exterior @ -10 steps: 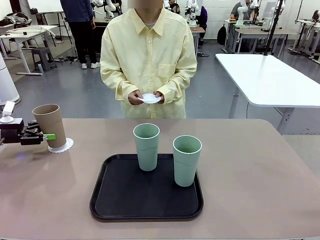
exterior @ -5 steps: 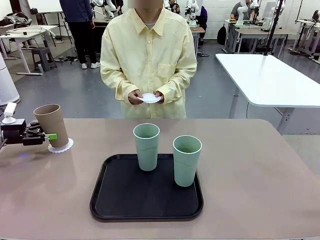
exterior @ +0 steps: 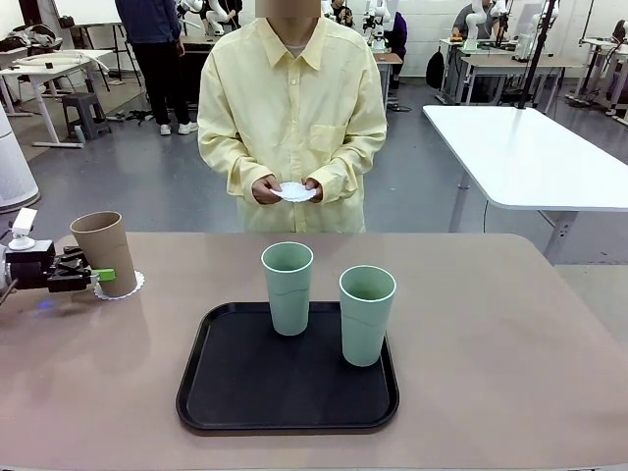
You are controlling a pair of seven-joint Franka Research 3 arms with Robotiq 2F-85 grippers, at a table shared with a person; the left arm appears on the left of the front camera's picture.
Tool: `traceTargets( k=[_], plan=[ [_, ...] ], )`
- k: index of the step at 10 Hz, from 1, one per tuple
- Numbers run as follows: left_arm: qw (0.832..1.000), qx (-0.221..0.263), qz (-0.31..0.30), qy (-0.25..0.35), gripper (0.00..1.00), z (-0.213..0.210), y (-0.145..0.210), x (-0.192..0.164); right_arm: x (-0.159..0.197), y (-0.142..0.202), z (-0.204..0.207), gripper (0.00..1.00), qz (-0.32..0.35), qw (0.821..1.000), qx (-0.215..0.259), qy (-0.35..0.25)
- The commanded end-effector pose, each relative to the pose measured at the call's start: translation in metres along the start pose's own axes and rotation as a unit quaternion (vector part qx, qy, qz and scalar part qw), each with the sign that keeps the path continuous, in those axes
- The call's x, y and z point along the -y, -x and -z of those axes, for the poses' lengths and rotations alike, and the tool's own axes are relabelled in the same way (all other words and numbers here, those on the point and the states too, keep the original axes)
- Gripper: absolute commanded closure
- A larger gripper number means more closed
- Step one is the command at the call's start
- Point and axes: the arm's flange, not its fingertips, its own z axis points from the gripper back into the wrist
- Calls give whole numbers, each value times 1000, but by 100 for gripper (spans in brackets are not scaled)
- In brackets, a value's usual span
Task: Place coasters on the table and set cups on them.
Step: Pick up one Reusable plastic cup and place it on a coaster set by the human.
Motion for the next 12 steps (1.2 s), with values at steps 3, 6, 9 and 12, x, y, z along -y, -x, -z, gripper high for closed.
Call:
traceTargets(
  k=[3, 6, 9, 12],
  plan=[
    [999, -32, 43, 4, 0, 0, 4, 3, 0, -1, -1, 0, -6, 1000, 6, -6],
    [998, -41, 46, 10, 0, -2, 3, 5, 0, -1, -1, 0, -6, 1000, 6, -6],
    [997, -59, 50, 0, 0, -6, -2, 3, 0, -1, -1, 0, -6, 1000, 6, -6],
    [989, -144, 39, -8, 0, -15, -9, 4, 0, -1, -1, 0, -6, 1000, 6, -6]
  ],
)
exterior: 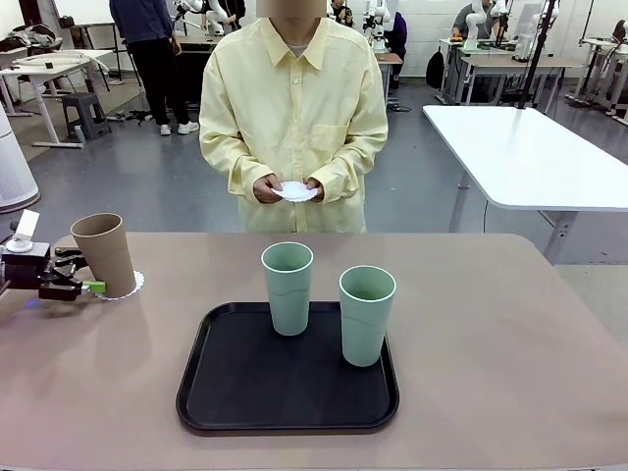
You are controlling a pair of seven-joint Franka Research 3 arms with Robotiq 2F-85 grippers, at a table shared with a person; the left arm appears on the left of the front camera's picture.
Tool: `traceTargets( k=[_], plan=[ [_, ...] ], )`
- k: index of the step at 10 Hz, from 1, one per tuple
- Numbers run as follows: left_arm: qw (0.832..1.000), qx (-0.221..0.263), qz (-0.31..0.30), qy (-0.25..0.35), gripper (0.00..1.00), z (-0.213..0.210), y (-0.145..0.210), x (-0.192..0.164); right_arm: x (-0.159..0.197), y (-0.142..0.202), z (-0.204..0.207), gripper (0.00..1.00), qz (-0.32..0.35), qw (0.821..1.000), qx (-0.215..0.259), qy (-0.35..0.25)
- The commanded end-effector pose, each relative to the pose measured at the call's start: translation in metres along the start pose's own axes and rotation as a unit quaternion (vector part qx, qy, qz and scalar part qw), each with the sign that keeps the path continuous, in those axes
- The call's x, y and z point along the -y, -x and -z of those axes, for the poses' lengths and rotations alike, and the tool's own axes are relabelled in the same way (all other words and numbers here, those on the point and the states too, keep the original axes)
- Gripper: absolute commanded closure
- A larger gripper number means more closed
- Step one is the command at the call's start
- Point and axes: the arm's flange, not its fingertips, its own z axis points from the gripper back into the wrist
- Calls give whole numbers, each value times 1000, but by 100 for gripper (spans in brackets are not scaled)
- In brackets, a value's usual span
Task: Place coasters on the table and set cups on them.
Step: Pick up one Reusable plastic cup and place it on a coaster set by the human.
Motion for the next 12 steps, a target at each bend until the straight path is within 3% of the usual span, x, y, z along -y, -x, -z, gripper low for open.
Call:
traceTargets(
  k=[1, 3, 5, 7, 9, 10, 11, 12],
  plan=[
    [998, -61, -6, 3, 0, -3, -9, 8, 0, -1, -1, 0, -6, 1000, 6, -6],
    [996, -86, -2, -8, 0, -13, -20, 9, 0, -1, -1, 0, -6, 1000, 6, -6],
    [994, -103, 11, -36, 0, -38, -56, 19, 0, -1, -1, 0, -6, 1000, 6, -6],
    [977, -195, 9, -81, 0, -64, -102, 35, 0, -1, -1, 0, -6, 1000, 6, -6],
    [949, -282, -1, -143, 0, -76, -159, 61, 0, -1, -1, 0, -6, 1000, 6, -6],
    [945, -296, 6, -137, 0, -76, -184, 75, 0, -1, -1, 0, -6, 1000, 6, -6],
    [954, -274, 25, -120, 0, -74, -204, 89, 0, -1, -1, 0, -6, 1000, 6, -6],
    [954, -281, 35, -99, 0, -72, -219, 108, 0, -1, -1, 0, -6, 1000, 6, -6]
  ],
)
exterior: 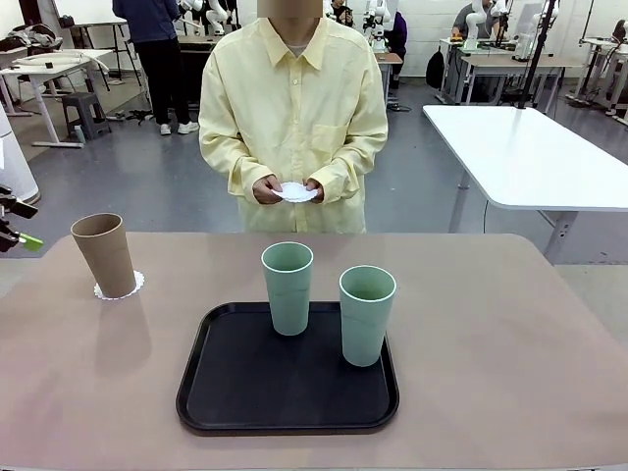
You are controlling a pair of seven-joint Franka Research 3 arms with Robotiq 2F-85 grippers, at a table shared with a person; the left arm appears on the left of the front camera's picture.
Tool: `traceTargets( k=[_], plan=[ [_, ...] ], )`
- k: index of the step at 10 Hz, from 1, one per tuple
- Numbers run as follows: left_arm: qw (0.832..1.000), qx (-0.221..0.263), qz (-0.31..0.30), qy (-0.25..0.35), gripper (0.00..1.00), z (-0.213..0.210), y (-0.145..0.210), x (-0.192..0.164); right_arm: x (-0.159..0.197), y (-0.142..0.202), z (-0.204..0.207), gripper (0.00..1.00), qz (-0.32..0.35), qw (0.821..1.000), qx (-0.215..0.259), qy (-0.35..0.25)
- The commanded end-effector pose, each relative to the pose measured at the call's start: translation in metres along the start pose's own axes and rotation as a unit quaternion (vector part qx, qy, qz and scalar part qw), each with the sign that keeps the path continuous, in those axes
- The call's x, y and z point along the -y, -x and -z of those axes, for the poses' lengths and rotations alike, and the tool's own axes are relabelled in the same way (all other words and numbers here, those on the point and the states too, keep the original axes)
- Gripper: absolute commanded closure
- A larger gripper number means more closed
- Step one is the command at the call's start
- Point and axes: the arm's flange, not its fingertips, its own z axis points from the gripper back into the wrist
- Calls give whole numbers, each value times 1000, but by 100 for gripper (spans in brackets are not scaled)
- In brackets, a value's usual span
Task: Place coasters on the table and set cups on them.
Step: Pick up one Reusable plastic cup and place it on a coaster set by the human, then take one Reusable plastic cup from the Flat Tray and place it on a coaster set by the human.
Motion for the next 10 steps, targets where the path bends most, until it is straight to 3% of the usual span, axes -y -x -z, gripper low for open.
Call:
traceTargets(
  k=[1, 4, 6, 8, 10],
  plan=[
    [999, -11, 22, 25, 0, -18, -28, 40, 0, -1, -1, 0, -6, 1000, 6, -6],
    [991, -127, 52, -5, 0, -43, -78, 96, 0, -1, -1, 0, -6, 1000, 6, -6],
    [983, -173, 67, 12, 0, -38, -92, 123, 0, -1, -1, 0, -6, 1000, 6, -6],
    [982, -172, 71, 24, 0, -30, -89, 126, 0, -1, -1, 0, -6, 1000, 6, -6],
    [983, -170, 71, 0, 0, -45, -101, 106, 0, -1, -1, 0, -6, 1000, 6, -6]
  ],
)
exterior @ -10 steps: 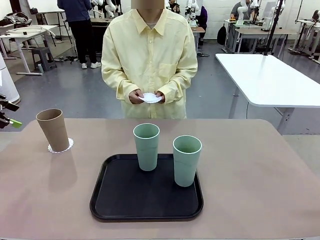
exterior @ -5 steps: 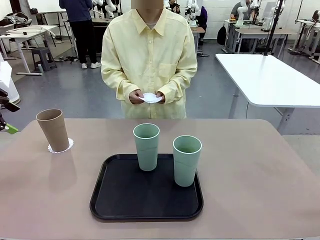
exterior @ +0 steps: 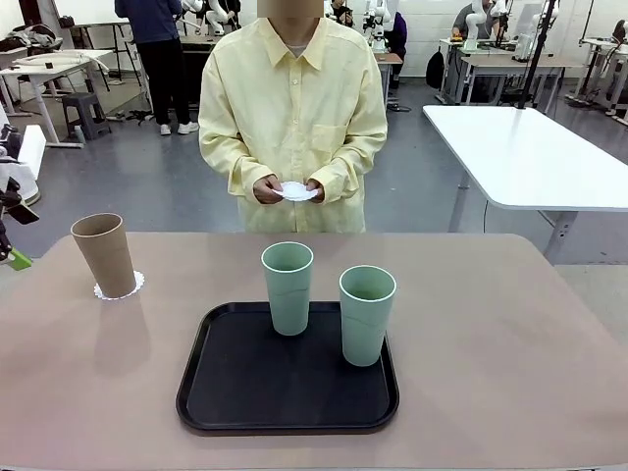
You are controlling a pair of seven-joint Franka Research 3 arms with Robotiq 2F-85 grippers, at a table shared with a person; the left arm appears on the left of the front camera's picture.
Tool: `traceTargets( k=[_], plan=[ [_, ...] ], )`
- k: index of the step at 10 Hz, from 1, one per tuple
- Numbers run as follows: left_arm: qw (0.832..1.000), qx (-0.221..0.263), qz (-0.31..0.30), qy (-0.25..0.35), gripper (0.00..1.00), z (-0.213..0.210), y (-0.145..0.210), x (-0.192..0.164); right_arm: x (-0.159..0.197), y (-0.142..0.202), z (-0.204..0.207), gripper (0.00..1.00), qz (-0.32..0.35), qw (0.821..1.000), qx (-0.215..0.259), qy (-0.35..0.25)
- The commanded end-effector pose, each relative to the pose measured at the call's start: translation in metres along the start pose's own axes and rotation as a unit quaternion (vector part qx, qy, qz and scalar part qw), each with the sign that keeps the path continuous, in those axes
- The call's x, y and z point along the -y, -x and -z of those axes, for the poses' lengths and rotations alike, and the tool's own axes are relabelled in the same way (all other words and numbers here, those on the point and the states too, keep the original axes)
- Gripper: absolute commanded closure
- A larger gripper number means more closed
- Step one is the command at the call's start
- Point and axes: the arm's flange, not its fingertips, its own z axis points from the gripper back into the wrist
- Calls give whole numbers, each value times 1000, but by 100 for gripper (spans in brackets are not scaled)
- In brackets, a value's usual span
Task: Place coasters on the table and set cups on them.
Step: Take one Reusable plastic cup from the Flat Tray and place it on a coaster set by the human.
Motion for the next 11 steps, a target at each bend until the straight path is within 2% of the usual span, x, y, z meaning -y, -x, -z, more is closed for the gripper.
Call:
traceTargets(
  k=[1, 7, 8, 9, 10, 11],
  plan=[
    [1000, 2, -8, -11, 0, -2, 4, -2, 0, -1, -1, 0, -6, 1000, 5, -7],
    [1000, 8, 1, -4, 0, -2, 7, -4, 0, -1, -1, 0, -6, 1000, 5, -7],
    [987, -59, -127, -73, 0, -4, 8, 5, 0, -1, -1, 0, -6, 1000, 5, -7],
    [963, -50, -255, -66, 0, -10, 8, 22, 0, -1, -1, 0, -6, 1000, 5, -7],
    [938, -75, -332, -69, 0, -9, 14, 37, 0, -1, -1, 0, -6, 1000, 5, -7],
    [926, -106, -356, -66, 0, -4, 20, 54, 0, -1, -1, 0, -6, 1000, 5, -7]
  ],
)
